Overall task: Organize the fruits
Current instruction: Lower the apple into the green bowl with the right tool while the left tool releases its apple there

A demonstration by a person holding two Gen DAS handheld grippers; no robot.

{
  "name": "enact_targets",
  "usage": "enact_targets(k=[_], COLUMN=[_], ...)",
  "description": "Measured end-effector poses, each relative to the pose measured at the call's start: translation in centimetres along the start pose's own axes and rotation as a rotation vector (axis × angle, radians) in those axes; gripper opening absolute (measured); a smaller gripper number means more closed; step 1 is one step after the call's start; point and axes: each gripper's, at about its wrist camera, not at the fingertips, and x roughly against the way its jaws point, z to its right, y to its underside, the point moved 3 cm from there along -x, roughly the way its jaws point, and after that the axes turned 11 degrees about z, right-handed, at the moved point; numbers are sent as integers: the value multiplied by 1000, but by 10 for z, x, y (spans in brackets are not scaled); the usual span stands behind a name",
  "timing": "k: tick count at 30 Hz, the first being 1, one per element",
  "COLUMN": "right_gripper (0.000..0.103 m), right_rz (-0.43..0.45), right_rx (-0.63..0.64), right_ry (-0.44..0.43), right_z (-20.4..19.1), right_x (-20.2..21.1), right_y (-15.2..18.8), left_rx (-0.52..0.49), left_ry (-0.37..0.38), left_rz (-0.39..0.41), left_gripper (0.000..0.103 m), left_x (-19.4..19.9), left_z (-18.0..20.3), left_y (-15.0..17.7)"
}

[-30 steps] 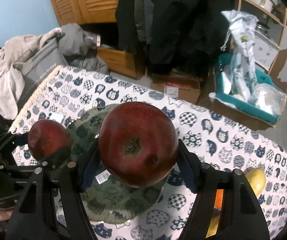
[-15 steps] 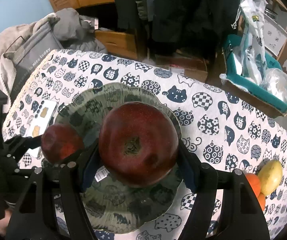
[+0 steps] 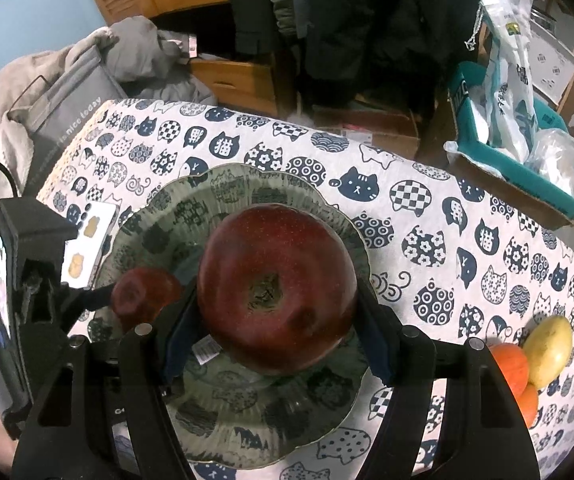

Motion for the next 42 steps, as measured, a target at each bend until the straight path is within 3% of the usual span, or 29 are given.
enact_targets(k=[23, 29, 42], right_gripper=[72, 71, 72], right_rz=[-14, -15, -72], right_rx=[-59, -64, -33], right_ry=[3, 4, -5], right_z=[11, 13, 0], right_x=[0, 0, -19], right_y=[-3, -3, 5], left_rx=[-34, -25, 70], left_ry=[-11, -2, -26], left_rz=[-78, 7, 101], left_gripper=[80, 102, 102], left_x=[5, 30, 73], left_z=[7, 6, -34], left_y=[8, -5, -10])
